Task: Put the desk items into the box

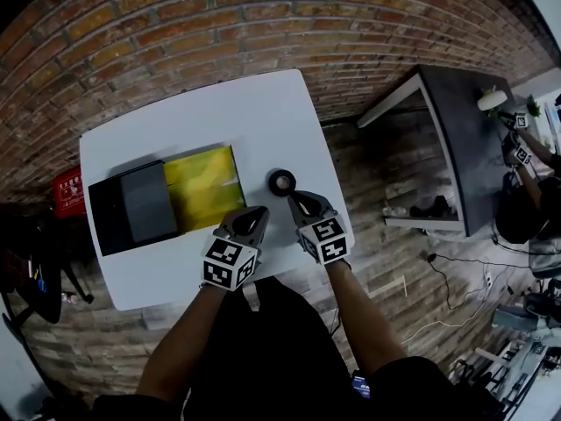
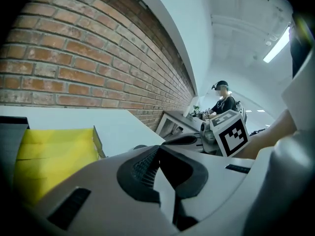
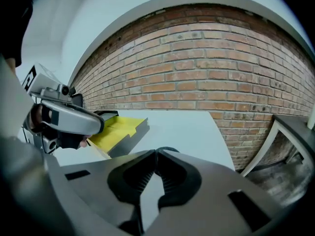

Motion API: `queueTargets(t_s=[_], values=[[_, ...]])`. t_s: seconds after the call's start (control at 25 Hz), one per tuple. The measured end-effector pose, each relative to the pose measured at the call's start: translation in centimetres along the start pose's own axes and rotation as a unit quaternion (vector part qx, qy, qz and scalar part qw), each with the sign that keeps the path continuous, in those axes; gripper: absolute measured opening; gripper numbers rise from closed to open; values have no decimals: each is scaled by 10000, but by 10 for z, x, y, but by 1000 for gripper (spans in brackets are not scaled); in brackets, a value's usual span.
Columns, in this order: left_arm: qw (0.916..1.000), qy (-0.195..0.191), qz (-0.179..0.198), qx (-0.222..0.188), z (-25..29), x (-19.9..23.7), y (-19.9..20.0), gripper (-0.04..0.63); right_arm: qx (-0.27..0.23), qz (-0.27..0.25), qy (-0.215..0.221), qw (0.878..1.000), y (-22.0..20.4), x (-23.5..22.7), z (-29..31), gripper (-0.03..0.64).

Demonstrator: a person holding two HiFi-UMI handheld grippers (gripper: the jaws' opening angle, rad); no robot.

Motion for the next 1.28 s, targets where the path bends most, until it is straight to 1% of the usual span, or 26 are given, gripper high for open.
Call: queueTargets(t_s=[0.08, 0.12, 0.16, 0.2, 0.4, 0.52, 0.6, 0.88, 1.08, 1.28], values=[[9999, 43, -18, 123, 7, 1, -4, 11, 127, -36, 6, 9999, -5, -5, 5, 31], [9998, 71, -34, 184, 11, 2, -7, 11, 148, -33, 4, 9999, -7, -7, 8, 56], [9997, 97, -58, 231, 14, 3, -8, 12, 153, -20, 7, 9999, -8, -9, 11, 101], [9995, 113, -89, 267, 16, 4, -10, 12, 166, -18, 25, 9999, -9, -11, 14, 130], [9991, 187, -135, 343, 25, 5, -14, 12, 390, -192, 206, 9988, -12, -15, 25, 264], [9989, 265, -153, 348, 25, 9, -13, 12, 441, -363, 238, 9981, -14, -17, 35, 306], [9987, 312, -165, 360, 25, 12, -13, 12, 518, -351, 254, 9977, -16, -19, 41, 329], [9979, 439, -198, 426, 23, 22, -13, 12, 789, -524, 265, 9952, -21, -18, 59, 348], [9979, 455, -213, 415, 22, 26, -11, 12, 958, -555, 267, 9935, -23, -19, 68, 350], [9978, 452, -256, 405, 19, 29, -9, 11, 1024, -601, 284, 9925, -21, -20, 75, 350]])
Point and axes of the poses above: the fingertips, and each gripper's own axes: z forward along the fingers, x to its left, y out of its top, the point moved 8 cm from there along -z, backward along the fingers, and after that the axes turned 5 degrees about -x, right-handed, at the moved point
